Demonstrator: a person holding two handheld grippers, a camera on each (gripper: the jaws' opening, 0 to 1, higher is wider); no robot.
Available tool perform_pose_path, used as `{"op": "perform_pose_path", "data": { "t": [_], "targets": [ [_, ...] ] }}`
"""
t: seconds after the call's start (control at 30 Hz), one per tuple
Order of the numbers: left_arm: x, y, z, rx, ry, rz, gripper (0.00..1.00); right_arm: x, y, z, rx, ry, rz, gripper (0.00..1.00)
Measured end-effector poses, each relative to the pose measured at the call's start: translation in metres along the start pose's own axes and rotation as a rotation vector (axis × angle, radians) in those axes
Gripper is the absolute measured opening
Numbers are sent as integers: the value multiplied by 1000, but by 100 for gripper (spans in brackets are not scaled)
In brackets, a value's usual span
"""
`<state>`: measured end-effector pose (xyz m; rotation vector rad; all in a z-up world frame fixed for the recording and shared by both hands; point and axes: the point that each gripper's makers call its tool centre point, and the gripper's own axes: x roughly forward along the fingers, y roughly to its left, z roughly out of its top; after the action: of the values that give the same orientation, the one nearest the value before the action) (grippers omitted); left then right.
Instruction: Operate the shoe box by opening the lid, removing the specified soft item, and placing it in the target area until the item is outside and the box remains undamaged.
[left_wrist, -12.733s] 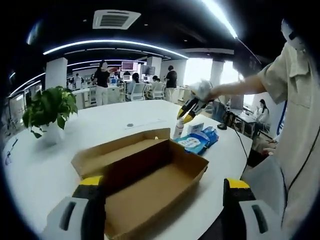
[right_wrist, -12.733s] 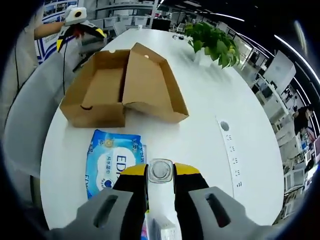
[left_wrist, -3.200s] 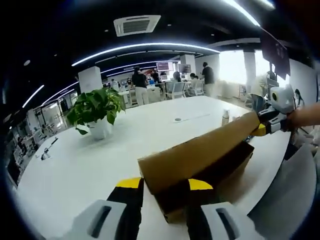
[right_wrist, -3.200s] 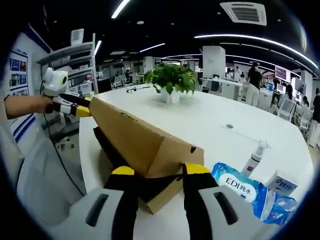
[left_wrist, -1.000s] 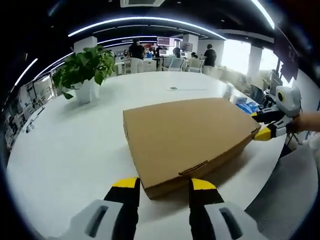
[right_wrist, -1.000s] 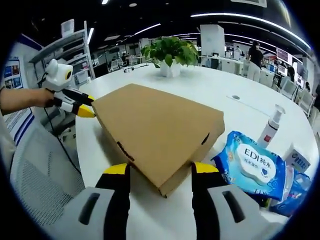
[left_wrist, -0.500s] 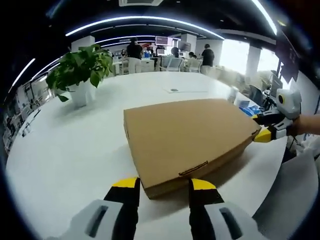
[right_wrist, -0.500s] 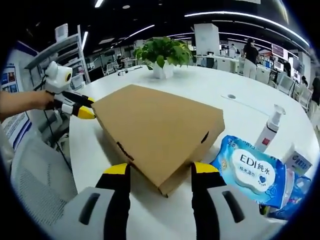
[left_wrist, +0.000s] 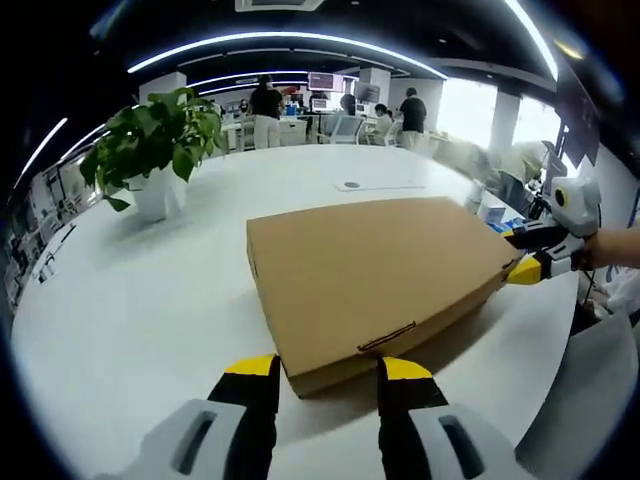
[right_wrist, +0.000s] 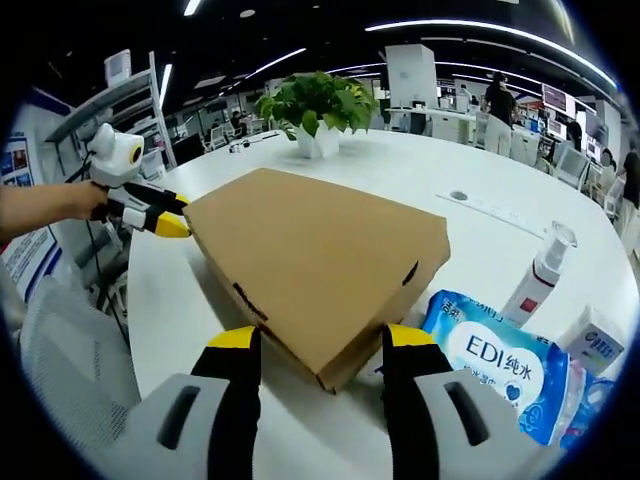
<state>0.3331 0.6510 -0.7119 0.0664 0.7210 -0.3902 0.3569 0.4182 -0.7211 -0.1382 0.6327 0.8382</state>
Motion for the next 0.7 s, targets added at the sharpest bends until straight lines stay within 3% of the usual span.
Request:
{"op": "perform_pose_path", "data": {
  "t": [0.6, 0.7],
  "targets": [
    [15, 7, 13, 3, -8, -5, 39, 8, -16, 9, -2, 5, -5, 45],
    [14, 6, 14, -26, -12, -23, 42, 8, -16, 8, -13, 6, -8, 46]
  ]
}}
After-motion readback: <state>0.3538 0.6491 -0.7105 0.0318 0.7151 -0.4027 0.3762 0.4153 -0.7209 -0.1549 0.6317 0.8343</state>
